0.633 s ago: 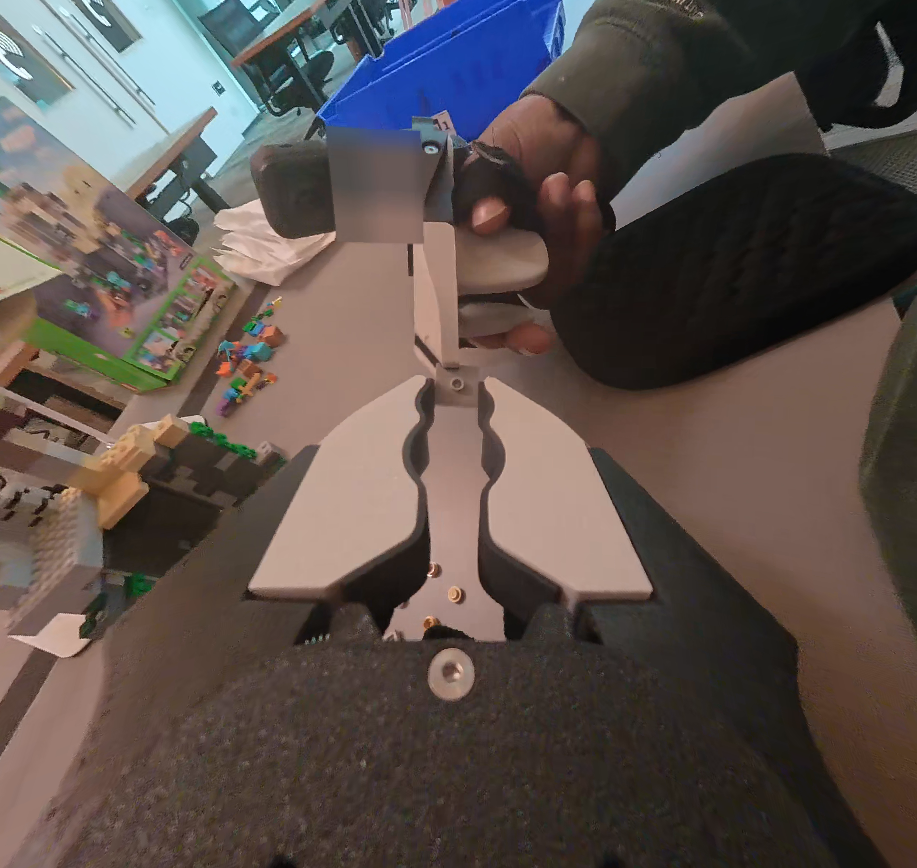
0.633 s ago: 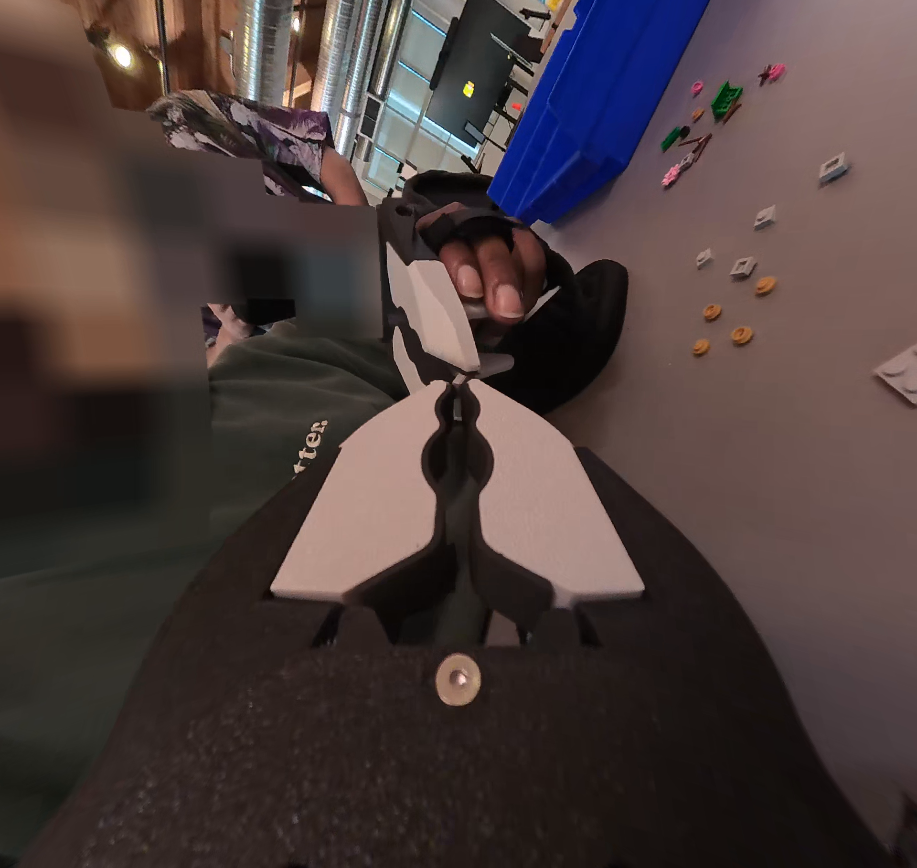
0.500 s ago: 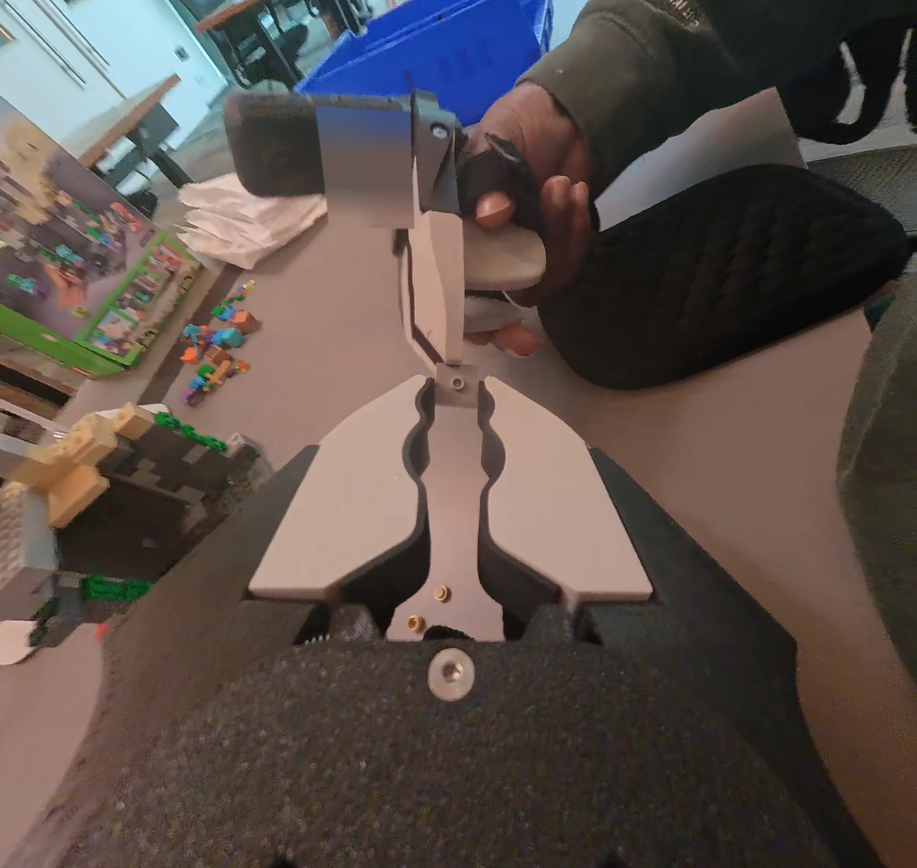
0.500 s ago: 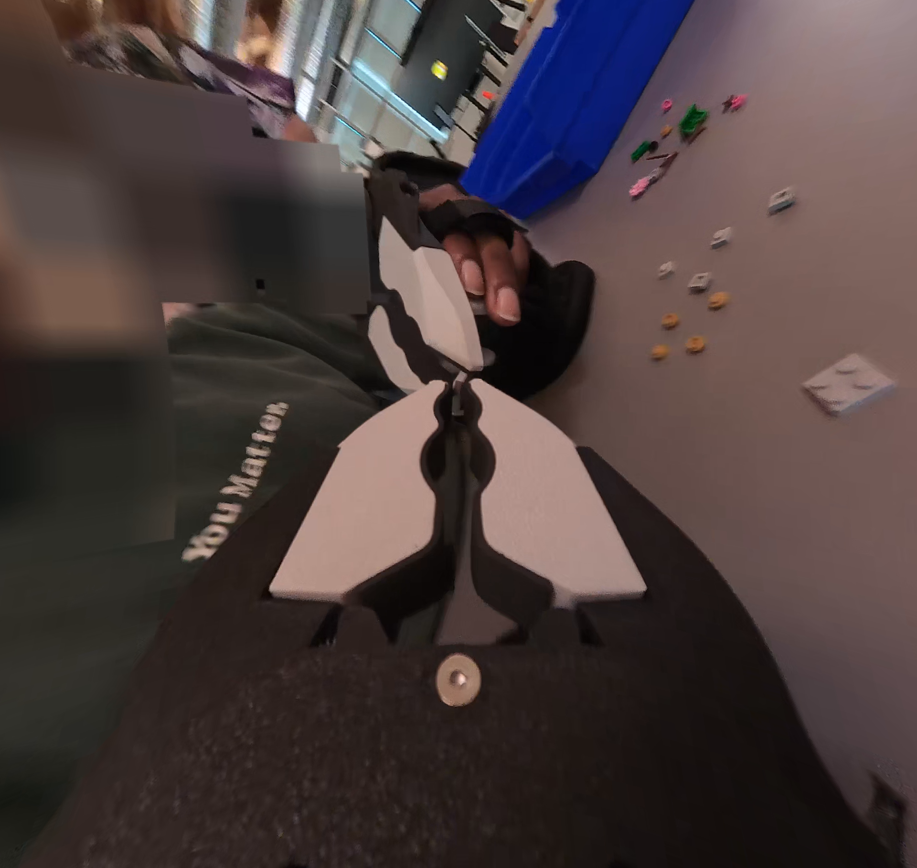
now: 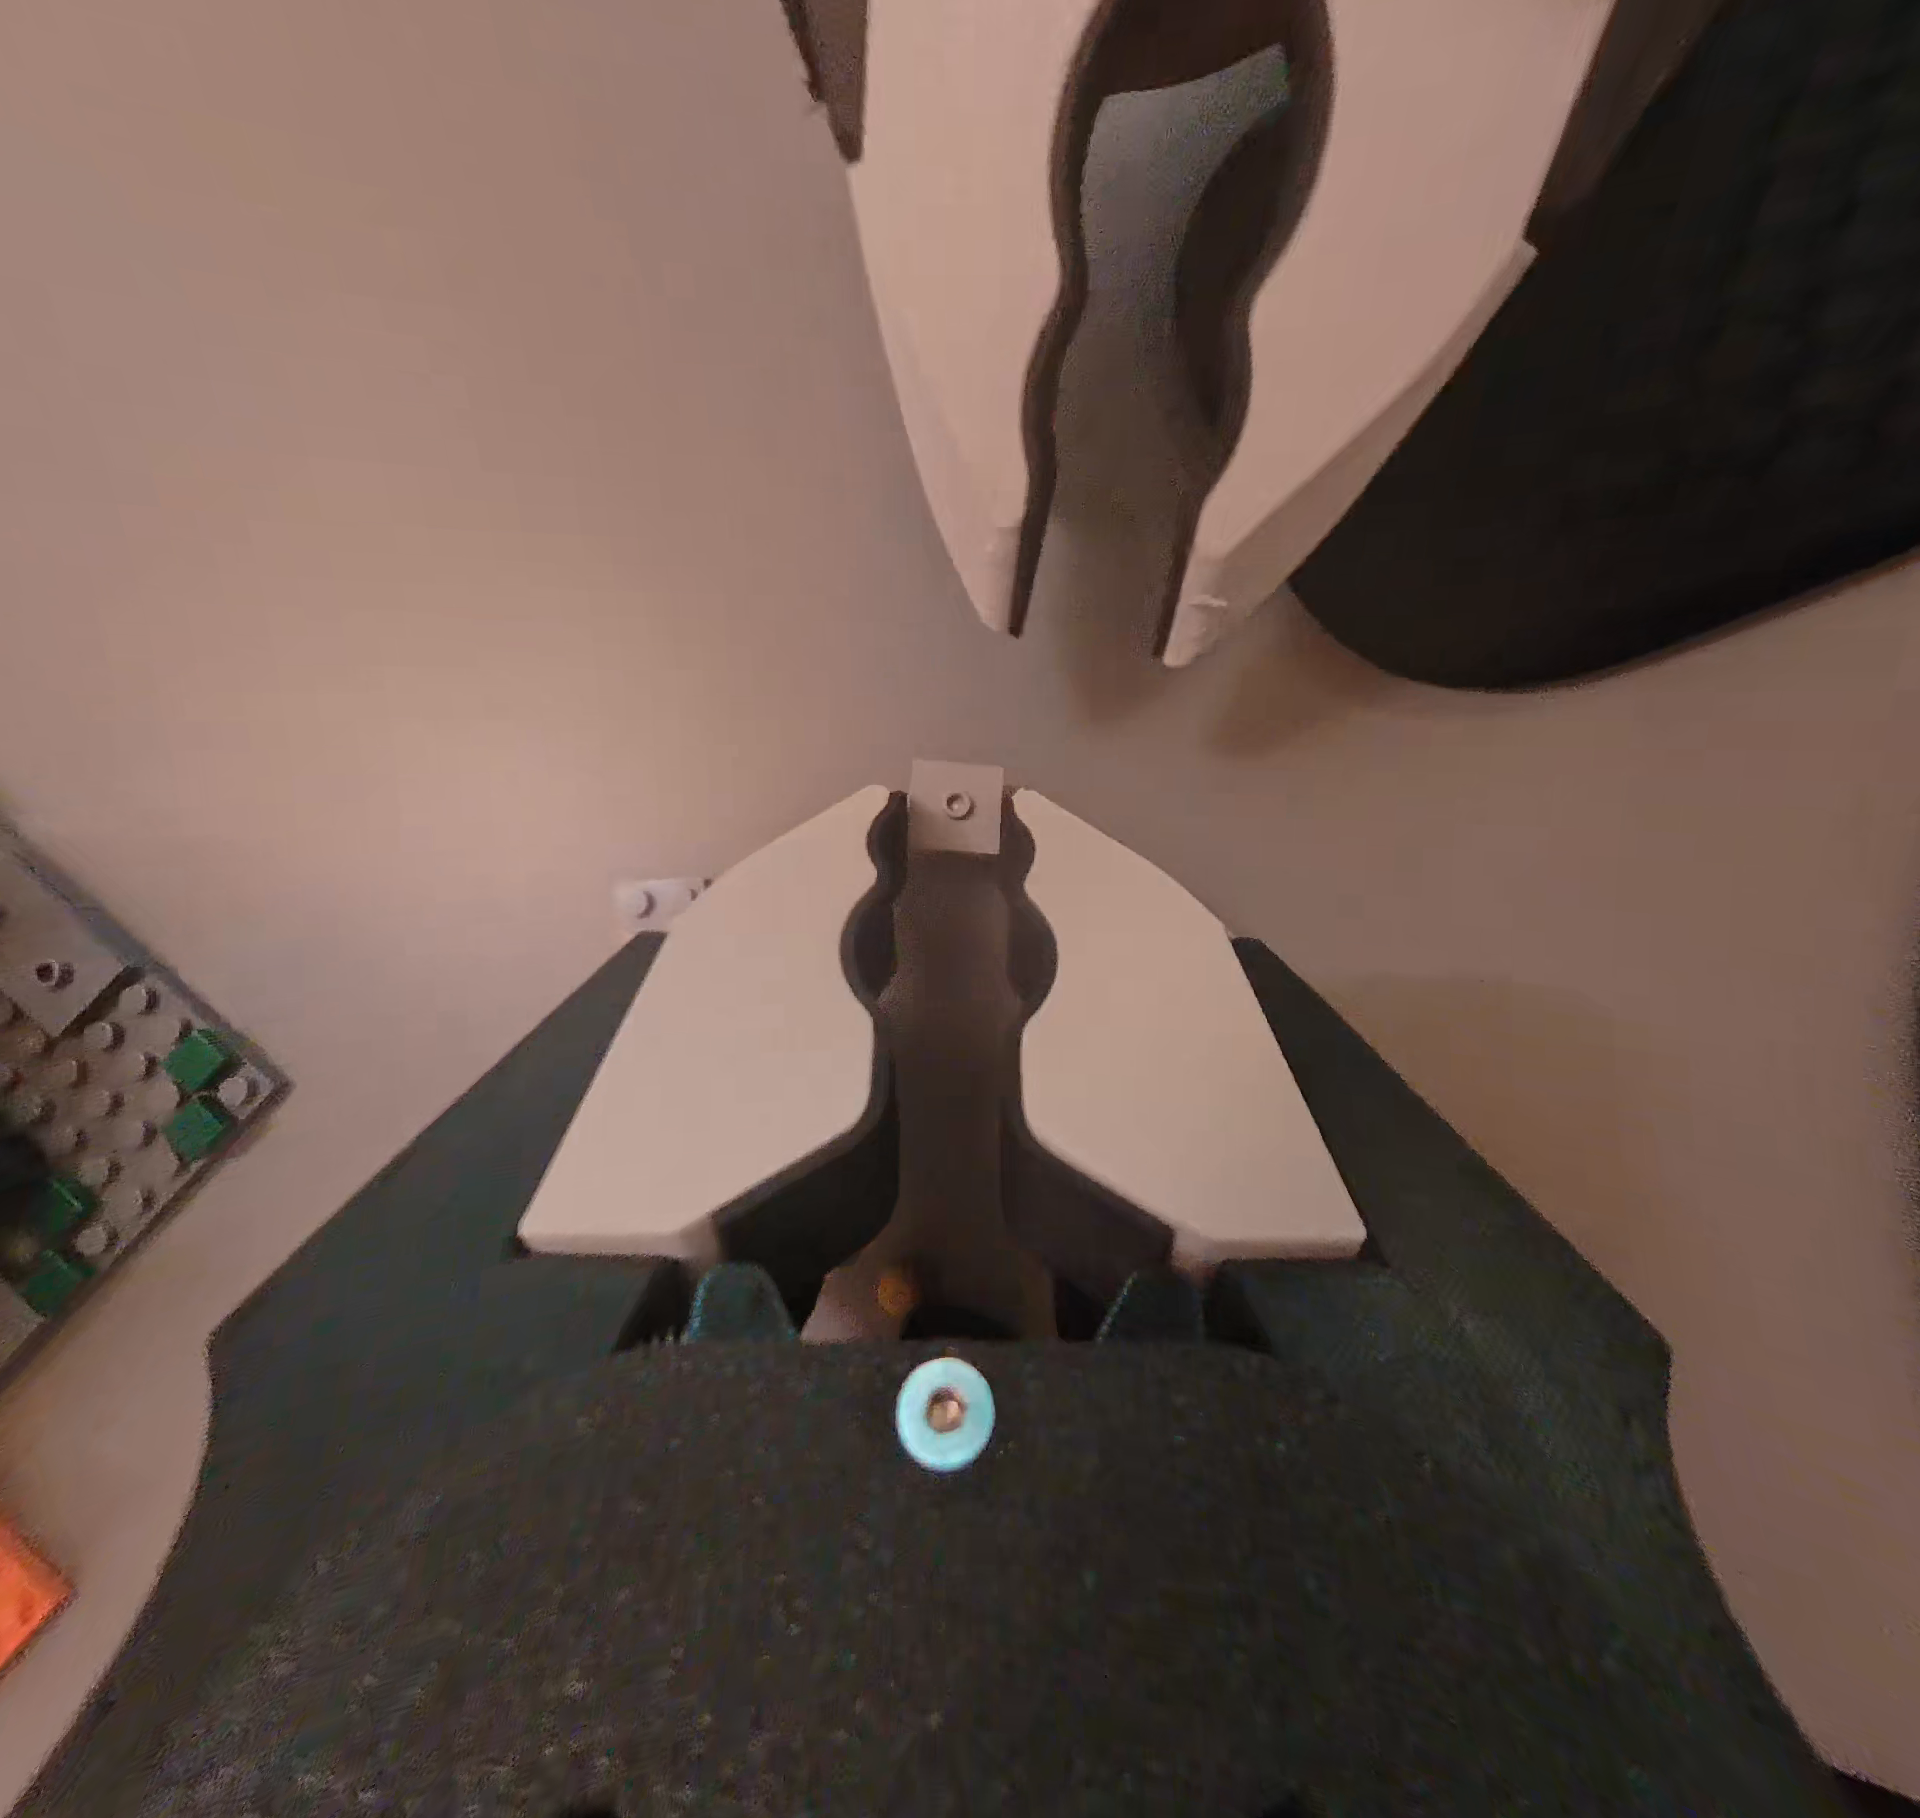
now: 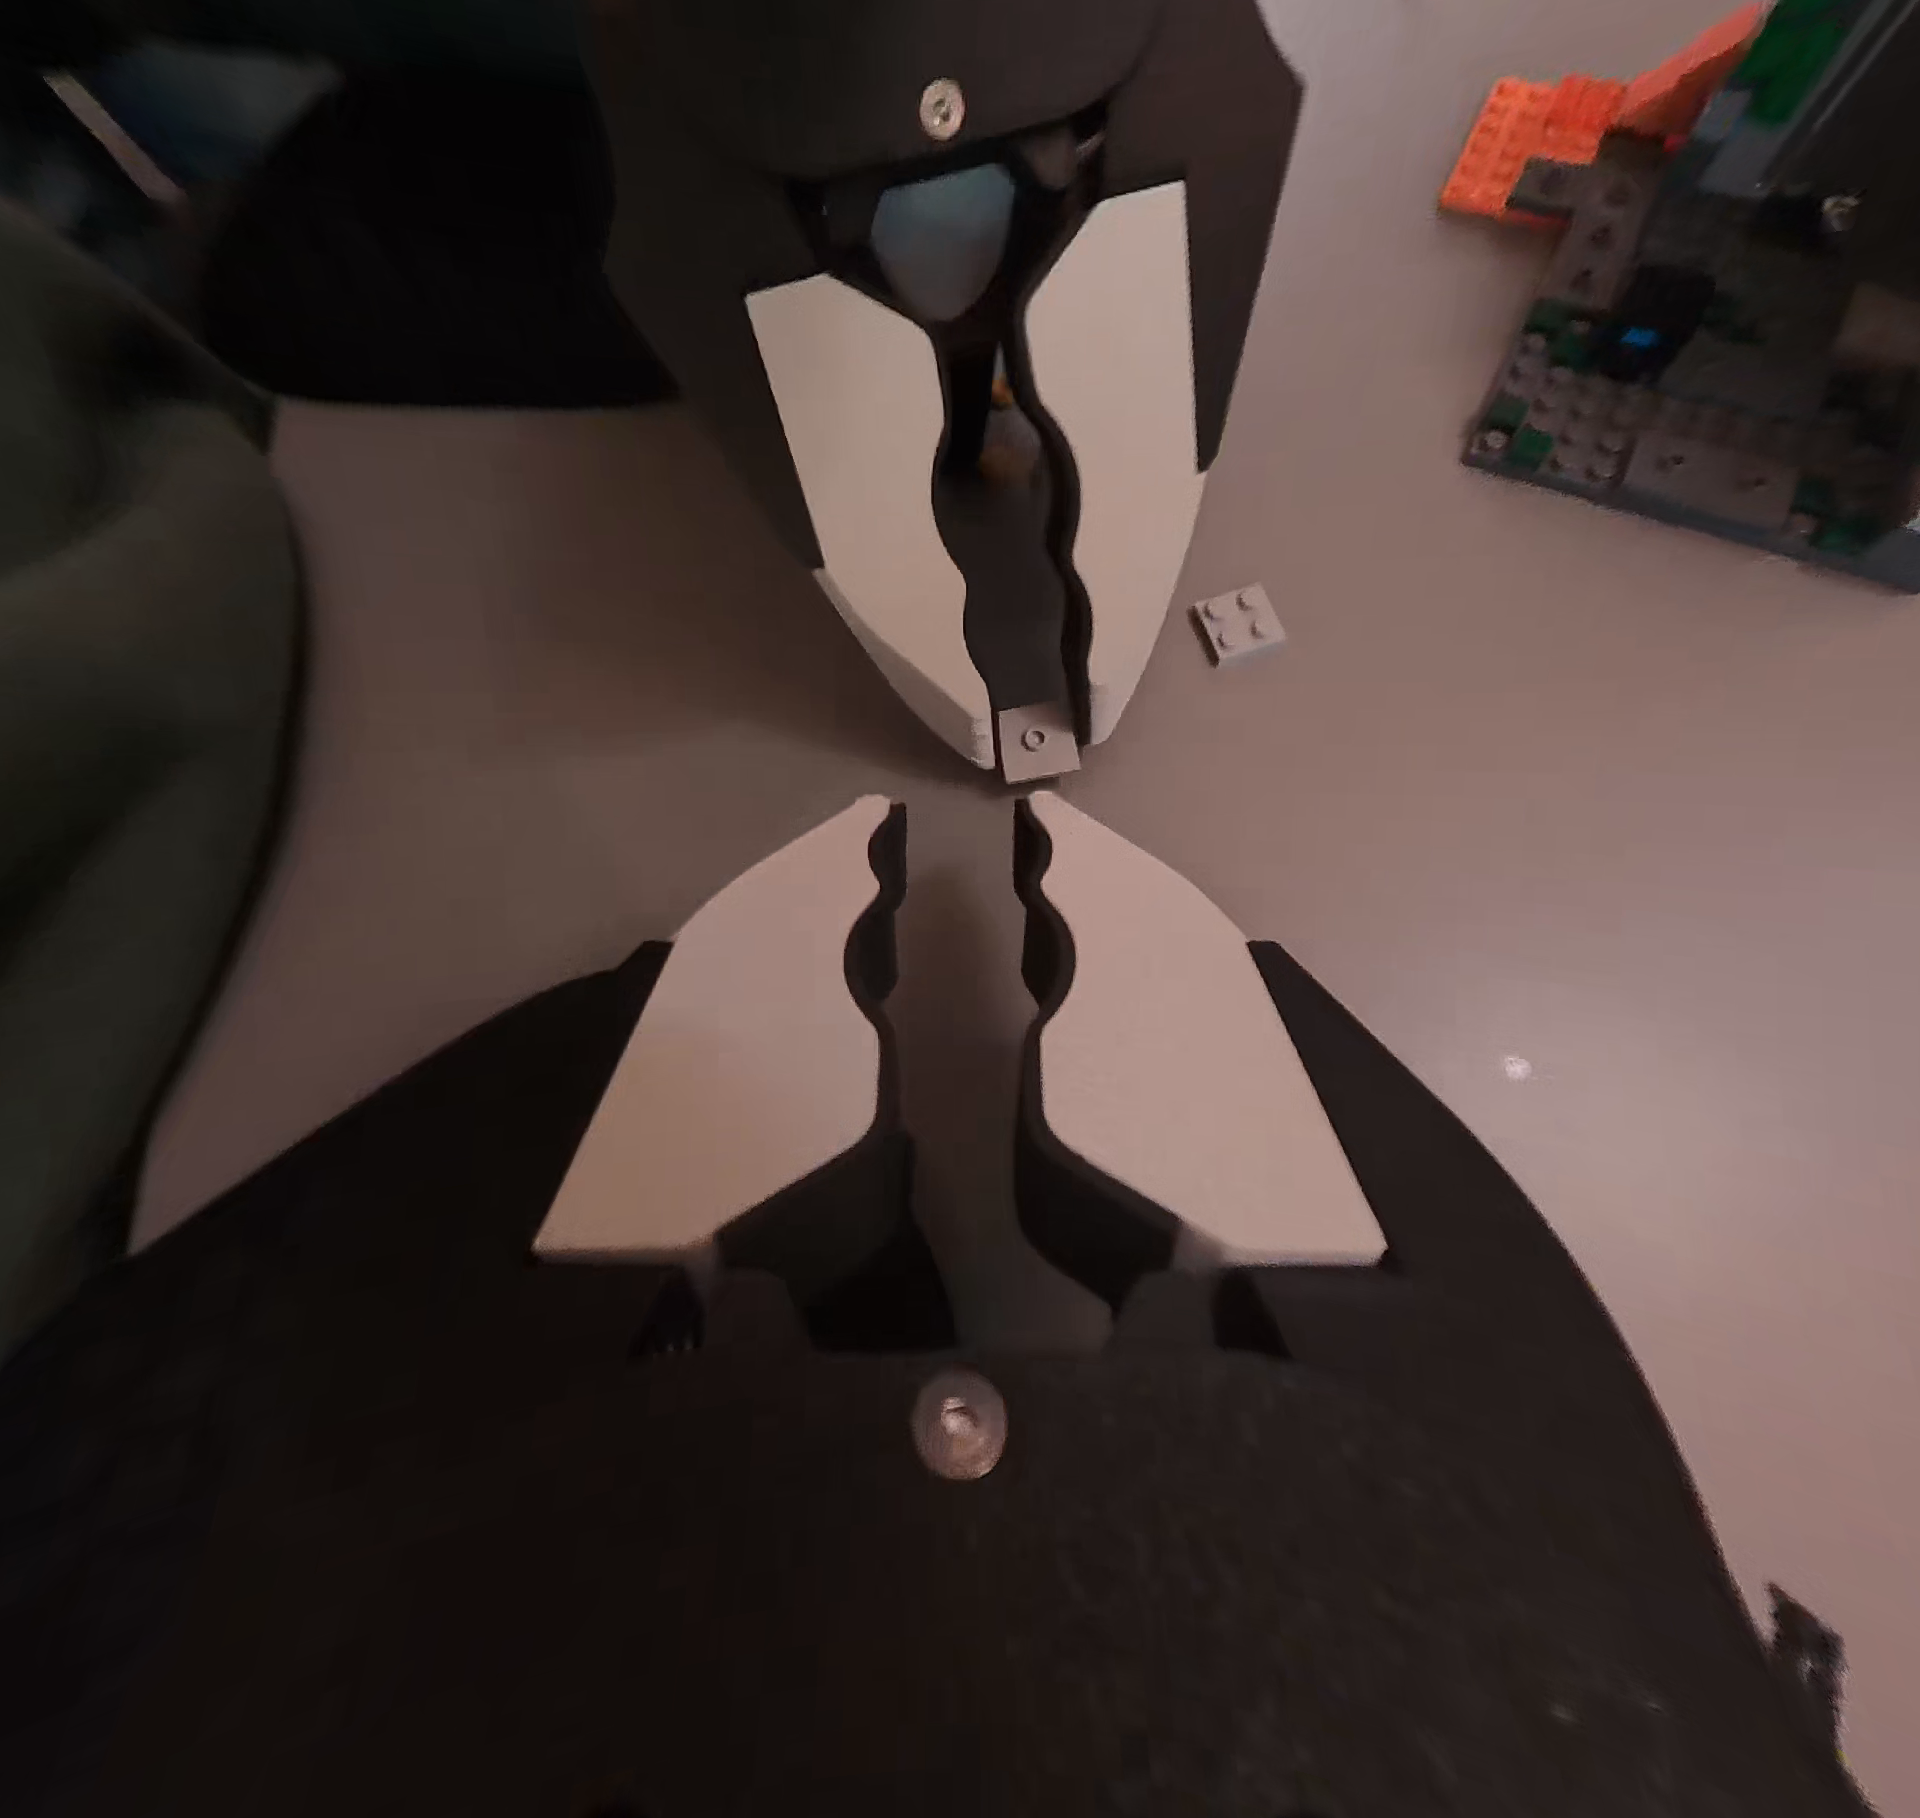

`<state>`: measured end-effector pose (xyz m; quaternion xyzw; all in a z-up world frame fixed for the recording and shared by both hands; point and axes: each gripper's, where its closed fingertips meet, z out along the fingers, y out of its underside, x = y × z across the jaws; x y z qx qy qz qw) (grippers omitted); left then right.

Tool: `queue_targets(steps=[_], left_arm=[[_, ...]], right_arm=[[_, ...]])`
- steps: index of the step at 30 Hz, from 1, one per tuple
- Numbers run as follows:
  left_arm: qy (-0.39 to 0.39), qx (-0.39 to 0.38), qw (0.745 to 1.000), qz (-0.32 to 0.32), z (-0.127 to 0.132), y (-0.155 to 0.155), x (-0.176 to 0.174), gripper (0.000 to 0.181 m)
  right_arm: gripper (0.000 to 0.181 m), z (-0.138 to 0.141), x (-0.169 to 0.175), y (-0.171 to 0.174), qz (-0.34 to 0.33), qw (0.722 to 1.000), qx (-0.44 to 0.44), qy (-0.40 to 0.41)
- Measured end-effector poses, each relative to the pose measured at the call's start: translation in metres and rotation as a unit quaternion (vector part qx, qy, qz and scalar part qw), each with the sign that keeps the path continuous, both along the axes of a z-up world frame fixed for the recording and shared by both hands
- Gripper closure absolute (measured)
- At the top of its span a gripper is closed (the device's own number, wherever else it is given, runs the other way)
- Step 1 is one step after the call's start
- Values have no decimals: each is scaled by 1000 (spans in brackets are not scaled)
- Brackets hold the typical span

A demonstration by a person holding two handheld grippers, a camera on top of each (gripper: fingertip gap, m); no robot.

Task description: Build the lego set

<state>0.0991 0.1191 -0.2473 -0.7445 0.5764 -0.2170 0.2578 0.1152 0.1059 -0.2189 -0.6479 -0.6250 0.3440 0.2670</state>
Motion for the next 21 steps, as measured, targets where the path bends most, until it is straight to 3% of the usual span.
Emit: queue_targets(steps=[5,9,15,21], left_arm=[[11,12,1000,1,2,1,-4,157],[3,31,999,19,21,-1,-21,158],[-31,83,991,103,52,4,-71,161],[-62,101,976,182,55,-4,-116,163]], right_arm=[[162,-8,-4,2,4,999,27,-19],[162,-14,-13,7,11,998,54,-36],[155,-26,-26,13,66,990,96,-76],[162,-31,-30,16,97,983,111,-110]])
